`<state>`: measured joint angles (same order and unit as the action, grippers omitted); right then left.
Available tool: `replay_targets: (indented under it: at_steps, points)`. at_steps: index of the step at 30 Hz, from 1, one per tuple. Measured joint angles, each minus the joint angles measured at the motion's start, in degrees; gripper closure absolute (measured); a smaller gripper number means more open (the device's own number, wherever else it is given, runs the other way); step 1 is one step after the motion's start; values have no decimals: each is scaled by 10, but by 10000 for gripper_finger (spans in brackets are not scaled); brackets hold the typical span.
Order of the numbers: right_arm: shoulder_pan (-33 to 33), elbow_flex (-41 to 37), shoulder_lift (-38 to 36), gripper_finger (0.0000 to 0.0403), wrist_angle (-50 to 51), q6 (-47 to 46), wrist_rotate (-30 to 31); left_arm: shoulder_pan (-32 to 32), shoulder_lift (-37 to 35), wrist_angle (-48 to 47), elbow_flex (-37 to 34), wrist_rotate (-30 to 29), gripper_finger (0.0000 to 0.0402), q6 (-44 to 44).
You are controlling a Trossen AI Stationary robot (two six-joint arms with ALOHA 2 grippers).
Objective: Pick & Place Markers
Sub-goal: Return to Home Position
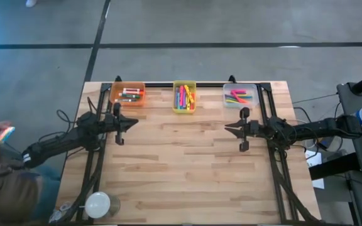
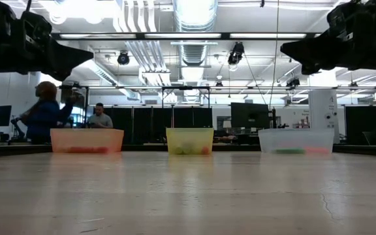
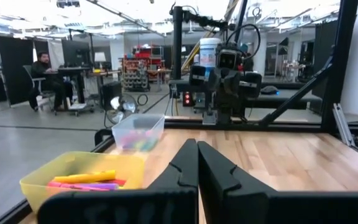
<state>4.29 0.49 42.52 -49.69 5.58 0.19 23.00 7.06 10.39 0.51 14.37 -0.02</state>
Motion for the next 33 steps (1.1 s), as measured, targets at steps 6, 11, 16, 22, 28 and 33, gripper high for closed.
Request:
replay_targets:
  at_steps: [6,11,16,22,28,33]
  points:
    - [1,0,-13,360,3,20,16,0,-27,-16,0,0,402,-6]
    - [1,0,-59,360,22,39,16,0,-60,-57,0,-1,401,-7]
    - [1,0,-145,360,126,32,17,0,-71,-65,-1,-1,401,-7]
    - [2,0,-288,360,269,24,35,0,-71,-74,-1,-1,401,-18]
    - [2,1,-424,360,402,39,35,0,-71,-77,-1,-18,402,-28]
    - [4,0,-413,360,410,34,29,0,-69,-87,-1,-80,402,-40]
